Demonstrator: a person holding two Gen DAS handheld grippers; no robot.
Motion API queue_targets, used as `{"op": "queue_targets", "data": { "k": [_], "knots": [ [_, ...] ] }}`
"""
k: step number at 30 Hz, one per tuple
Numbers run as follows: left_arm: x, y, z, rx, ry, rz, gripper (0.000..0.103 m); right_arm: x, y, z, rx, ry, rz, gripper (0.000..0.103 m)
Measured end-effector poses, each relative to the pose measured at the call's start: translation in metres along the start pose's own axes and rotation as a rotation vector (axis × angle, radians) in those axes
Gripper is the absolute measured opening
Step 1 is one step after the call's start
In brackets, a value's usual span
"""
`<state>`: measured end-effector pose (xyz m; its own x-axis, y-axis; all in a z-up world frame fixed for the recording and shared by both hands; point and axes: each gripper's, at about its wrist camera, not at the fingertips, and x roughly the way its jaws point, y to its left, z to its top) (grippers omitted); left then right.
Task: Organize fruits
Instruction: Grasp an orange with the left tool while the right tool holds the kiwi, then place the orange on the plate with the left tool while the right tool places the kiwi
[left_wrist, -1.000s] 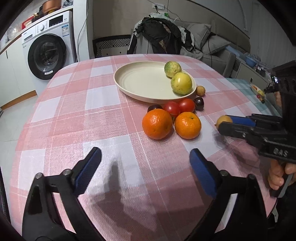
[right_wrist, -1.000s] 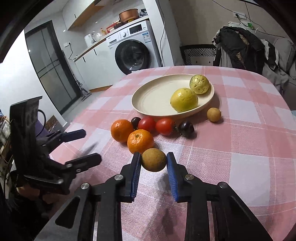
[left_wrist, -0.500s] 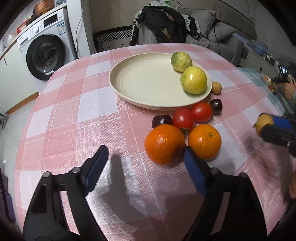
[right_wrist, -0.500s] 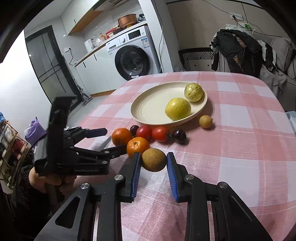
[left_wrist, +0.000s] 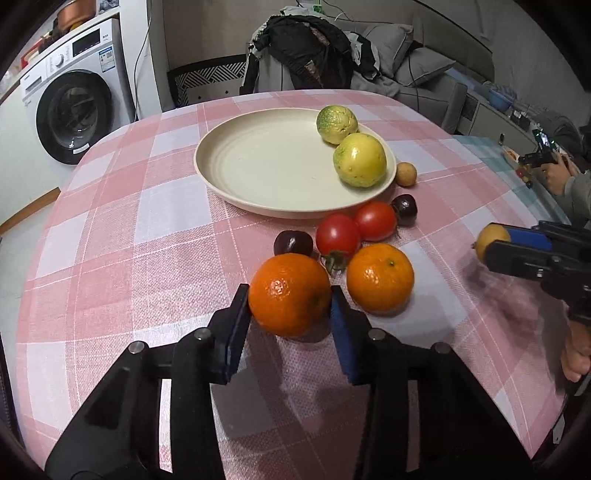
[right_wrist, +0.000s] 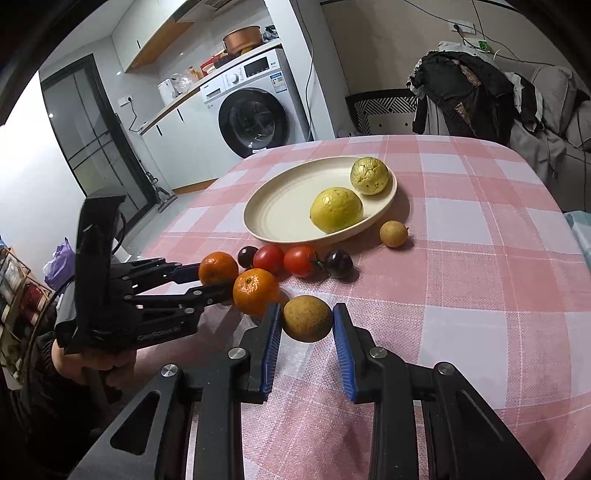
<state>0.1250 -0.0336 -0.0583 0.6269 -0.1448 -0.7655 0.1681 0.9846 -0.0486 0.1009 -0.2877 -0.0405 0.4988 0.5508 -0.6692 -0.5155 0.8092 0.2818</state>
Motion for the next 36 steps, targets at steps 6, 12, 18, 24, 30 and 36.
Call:
{"op": "queue_targets", "data": {
  "k": [6, 12, 18, 24, 30, 36],
  "knots": [
    [-0.025, 0.006, 0.004, -0.001, -0.065, -0.018, 0.038, 0.005, 0.005, 0.002, 0.006, -0.013, 0.021, 0.029],
    [-0.035, 0.012, 0.021, -0.007, -0.117, -0.038, 0.038, 0.016, 0.019, 0.025, -0.001, -0.018, 0.011, 0.029],
    [-0.024, 0.012, 0.037, -0.008, -0.132, -0.068, 0.038, 0.039, 0.024, 0.05, 0.018, 0.004, 0.025, 0.029],
    [-0.006, 0.023, 0.051, -0.034, -0.123, -0.064, 0.038, 0.065, 0.019, 0.06, 0.046, 0.024, -0.001, 0.029],
    [0.013, 0.033, 0.061, -0.046, -0.098, -0.06, 0.038, 0.08, 0.024, 0.07, 0.028, 0.021, -0.031, 0.029],
    [0.026, 0.034, 0.066, -0.03, -0.088, -0.048, 0.038, 0.094, 0.022, 0.073, 0.034, 0.046, -0.052, 0.029]
  ]
}}
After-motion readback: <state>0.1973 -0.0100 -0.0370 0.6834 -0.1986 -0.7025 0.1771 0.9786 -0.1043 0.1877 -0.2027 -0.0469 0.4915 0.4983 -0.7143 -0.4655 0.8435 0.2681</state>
